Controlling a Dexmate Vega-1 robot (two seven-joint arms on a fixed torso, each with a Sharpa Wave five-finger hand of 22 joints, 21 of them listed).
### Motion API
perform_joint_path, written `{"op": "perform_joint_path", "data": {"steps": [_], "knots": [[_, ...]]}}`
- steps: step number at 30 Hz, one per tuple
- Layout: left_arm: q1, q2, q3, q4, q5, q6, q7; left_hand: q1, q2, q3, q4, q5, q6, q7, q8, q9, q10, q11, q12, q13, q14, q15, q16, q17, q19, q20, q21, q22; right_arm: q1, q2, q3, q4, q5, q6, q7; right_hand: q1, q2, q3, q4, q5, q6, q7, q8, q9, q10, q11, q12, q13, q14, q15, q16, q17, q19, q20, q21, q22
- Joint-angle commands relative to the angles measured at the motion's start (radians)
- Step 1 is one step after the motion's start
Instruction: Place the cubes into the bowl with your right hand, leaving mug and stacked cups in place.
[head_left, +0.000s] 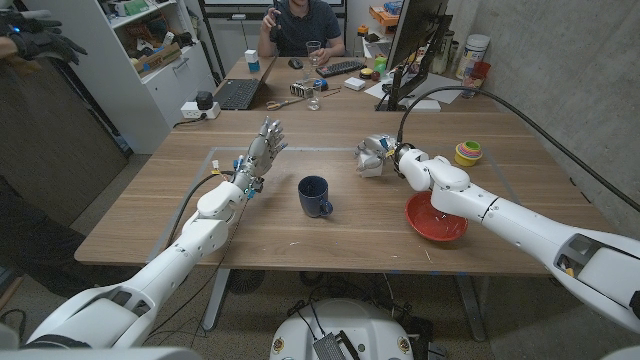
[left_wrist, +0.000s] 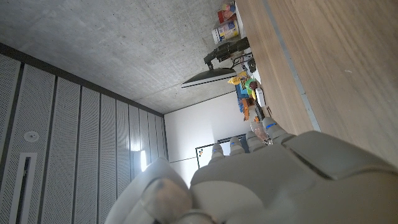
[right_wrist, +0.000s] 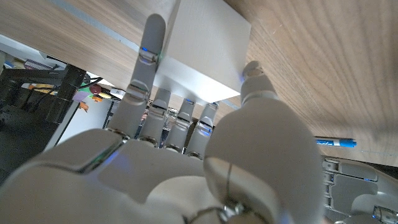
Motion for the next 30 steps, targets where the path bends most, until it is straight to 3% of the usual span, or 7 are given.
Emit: {"op": "perform_joint_path", "data": {"steps": [1, 9, 30], "knots": [[0.006, 0.004, -0.002, -0.003, 0.002, 0.001, 0.004, 0.0, 0.023, -0.007, 0.004, 0.006, -0.184, -0.006, 0.002, 0.002, -0.178, 0.005, 0.006, 0.003, -0.119, -0.007, 0.006, 0.004, -0.069, 0.004, -0.001, 0.002, -0.024, -0.014, 0.025, -0.028, -0.004, 0.033, -0.086, 0.317, 0.292, 0.014, 0.001, -0.003, 0.045, 0.036, 0.011, 0.01, 0.019, 0.009, 0.008, 0.008, 0.401, -0.279, 0.019, 0.016, 0.008, -0.117, 0.017, 0.007], [0.003, 0.0, 0.001, 0.003, 0.003, -0.002, 0.0, 0.0, 0.023, -0.009, 0.004, 0.006, -0.184, -0.006, 0.002, 0.002, -0.177, 0.005, 0.005, 0.003, -0.119, -0.007, 0.006, 0.004, -0.069, 0.004, -0.002, 0.002, -0.049, -0.03, 0.05, -0.057, -0.004, 0.054, -0.133, 0.325, 0.293, 0.014, 0.006, -0.006, 0.053, 0.041, 0.015, 0.017, 0.037, 0.013, 0.013, 0.009, 0.413, -0.277, 0.022, 0.022, 0.007, -0.117, 0.027, 0.01], [-0.004, 0.001, 0.005, 0.005, 0.012, 0.0, 0.003, 0.0, 0.025, -0.017, 0.004, 0.008, -0.185, -0.006, 0.002, 0.002, -0.177, 0.005, 0.006, 0.003, -0.122, -0.006, 0.006, 0.004, -0.069, 0.004, -0.005, 0.002, -0.064, -0.047, 0.106, -0.128, 0.007, 0.06, -0.132, 0.332, 0.292, 0.011, 0.017, -0.01, 0.064, 0.048, 0.019, 0.028, 0.06, 0.018, 0.018, 0.01, 0.43, -0.274, 0.024, 0.031, 0.005, -0.116, 0.047, 0.014]]}}
